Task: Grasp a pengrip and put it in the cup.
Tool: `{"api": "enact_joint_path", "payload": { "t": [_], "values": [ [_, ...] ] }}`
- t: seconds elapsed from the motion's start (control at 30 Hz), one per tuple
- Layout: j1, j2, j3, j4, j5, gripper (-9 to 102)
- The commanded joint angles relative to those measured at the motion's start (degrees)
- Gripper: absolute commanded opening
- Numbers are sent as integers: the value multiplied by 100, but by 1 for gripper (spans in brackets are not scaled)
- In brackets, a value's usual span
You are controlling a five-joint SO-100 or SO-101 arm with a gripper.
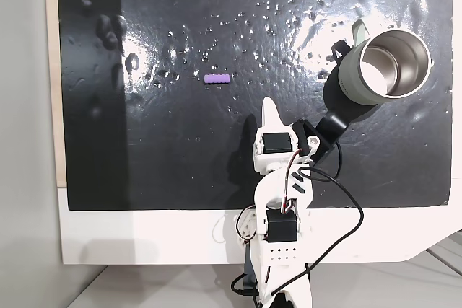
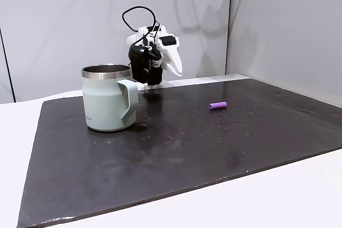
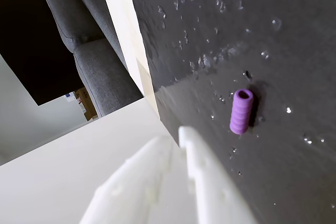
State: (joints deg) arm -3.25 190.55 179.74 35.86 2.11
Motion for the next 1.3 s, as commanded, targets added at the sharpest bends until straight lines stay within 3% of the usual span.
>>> {"api": "enact_joint_path", "payload": {
  "t": [0.0,0.47,0.7,0.93,1.27],
  "values": [
    [-88,70,299,44,-114,0],
    [-105,70,281,70,-70,0],
    [-457,0,-659,809,-18,0],
    [-782,-2856,-3252,1749,598,9],
    [-1327,-5933,-5537,2742,1907,15]
  ]
}}
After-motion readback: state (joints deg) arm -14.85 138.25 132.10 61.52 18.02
